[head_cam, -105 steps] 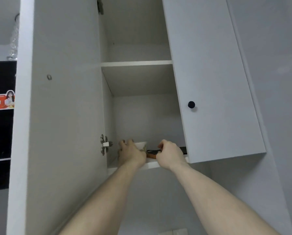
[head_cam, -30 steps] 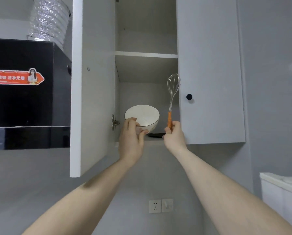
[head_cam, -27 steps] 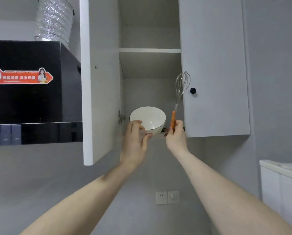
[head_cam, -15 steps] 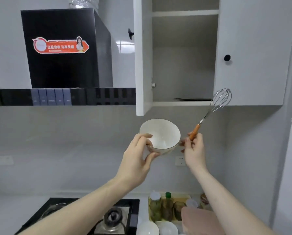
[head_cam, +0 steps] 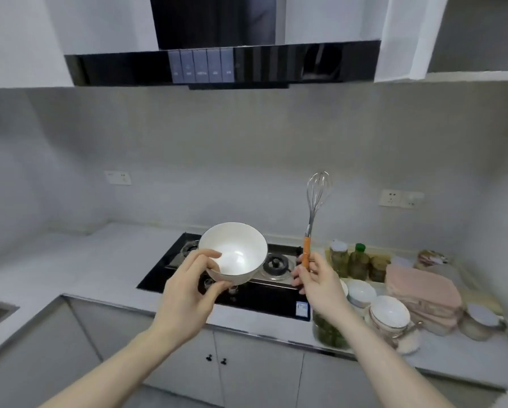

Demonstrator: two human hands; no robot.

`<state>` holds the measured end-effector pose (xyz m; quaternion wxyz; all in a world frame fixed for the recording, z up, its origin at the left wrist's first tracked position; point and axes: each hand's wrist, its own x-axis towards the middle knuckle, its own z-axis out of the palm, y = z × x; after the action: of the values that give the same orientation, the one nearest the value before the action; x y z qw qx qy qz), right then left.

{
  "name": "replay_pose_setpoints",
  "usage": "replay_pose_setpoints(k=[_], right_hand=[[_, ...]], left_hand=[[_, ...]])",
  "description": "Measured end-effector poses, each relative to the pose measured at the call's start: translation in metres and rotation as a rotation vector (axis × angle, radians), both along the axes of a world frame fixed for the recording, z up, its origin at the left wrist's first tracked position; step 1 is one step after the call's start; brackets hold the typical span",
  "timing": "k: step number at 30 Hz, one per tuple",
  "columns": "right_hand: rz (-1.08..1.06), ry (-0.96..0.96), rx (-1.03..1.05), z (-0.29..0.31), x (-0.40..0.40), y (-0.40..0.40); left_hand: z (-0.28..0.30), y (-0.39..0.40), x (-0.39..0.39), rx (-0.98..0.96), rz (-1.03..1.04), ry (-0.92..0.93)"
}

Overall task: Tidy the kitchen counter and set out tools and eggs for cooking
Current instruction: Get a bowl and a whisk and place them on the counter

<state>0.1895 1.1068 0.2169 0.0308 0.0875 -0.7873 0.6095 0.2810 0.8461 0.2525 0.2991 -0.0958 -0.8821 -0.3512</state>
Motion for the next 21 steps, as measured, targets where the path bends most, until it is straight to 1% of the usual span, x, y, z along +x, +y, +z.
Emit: replay_pose_setpoints(k=[5,10,15,19,21], right_hand=[[0.130,-0.067,0.009,-0.016,0.025,-0.085],[0.264,-0.141,0.062,-0.024,0.029,-0.163],[0.406,-0.173,0.178,-0.035,0.010,-0.240],[0.503,-0.177,0.287,-0.052,-0.020,-0.302],[0.523,-0.201,0.298,-0.059,-0.036,-0.329]], left_hand=[[-0.031,-0.081,0.050,0.032,0.121,-0.097],[-0.050,-0.150,0.072,0.095,0.261,-0.137],[-0.065,-0.217,0.069,0.149,0.392,-0.167],[-0.079,-0.272,0.048,0.173,0.483,-0.202],[-0.084,-0.299,0.035,0.165,0.522,-0.223]])
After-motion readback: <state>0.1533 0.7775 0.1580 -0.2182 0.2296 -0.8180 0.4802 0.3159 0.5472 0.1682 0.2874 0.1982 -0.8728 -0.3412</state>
